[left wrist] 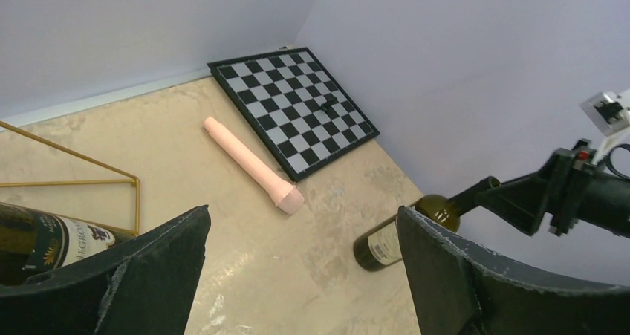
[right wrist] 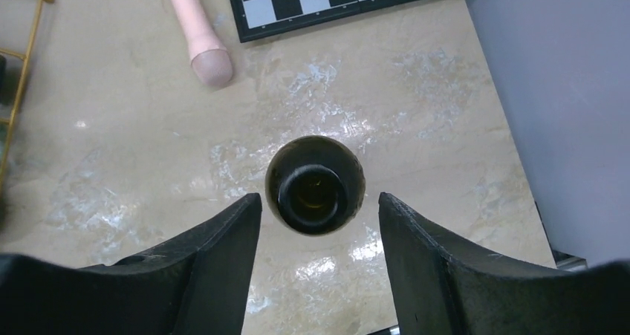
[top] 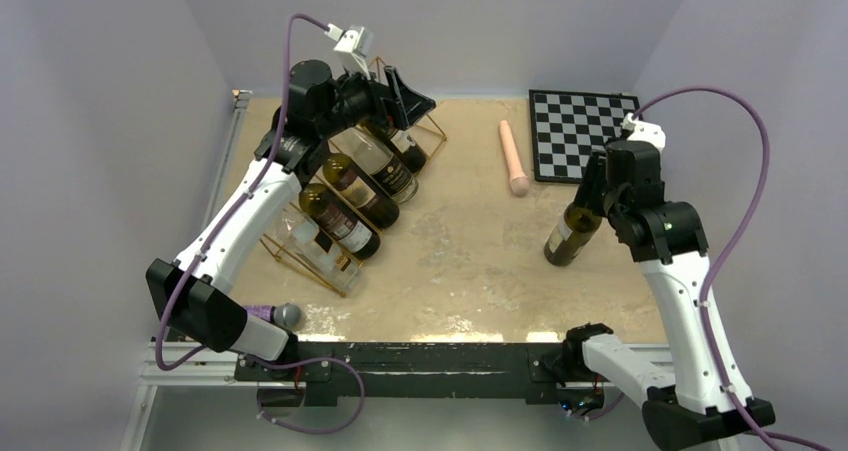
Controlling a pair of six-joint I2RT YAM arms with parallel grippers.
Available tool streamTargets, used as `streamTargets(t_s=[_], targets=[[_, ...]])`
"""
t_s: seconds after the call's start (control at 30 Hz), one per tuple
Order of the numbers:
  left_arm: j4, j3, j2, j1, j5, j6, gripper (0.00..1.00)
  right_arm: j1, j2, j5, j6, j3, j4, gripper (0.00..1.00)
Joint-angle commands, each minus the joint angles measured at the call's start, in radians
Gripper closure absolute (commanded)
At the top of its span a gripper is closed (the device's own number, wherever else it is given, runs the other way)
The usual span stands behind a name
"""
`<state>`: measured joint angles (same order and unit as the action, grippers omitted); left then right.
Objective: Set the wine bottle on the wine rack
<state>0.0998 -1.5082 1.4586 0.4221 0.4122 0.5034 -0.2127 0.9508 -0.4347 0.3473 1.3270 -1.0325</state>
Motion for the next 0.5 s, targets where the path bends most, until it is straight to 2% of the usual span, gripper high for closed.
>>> streamTargets(t_s=[0.0,0.23,0.33,0.47], targets=[[0.04,-0.022,0.004,0.012,0.013,-0.006,0.01,0.011,0.033,0.016,0.007,-0.049,0.09,0.4],[0.071,-0.037,0.005,0.009,-0.006,-0.027,0.01,0.013,0.036,-0.021,0.007,-0.12,0.145,0.55],[0.097,-0.054,0.006,0.007,-0.008,-0.038,0.01,0.012,0.039,-0.032,0.006,-0.111,0.145,0.74],[0.141,-0.082,0.012,0.007,-0.009,-0.065,0.01,0.011,0.033,-0.05,-0.006,-0.102,0.138,0.89]])
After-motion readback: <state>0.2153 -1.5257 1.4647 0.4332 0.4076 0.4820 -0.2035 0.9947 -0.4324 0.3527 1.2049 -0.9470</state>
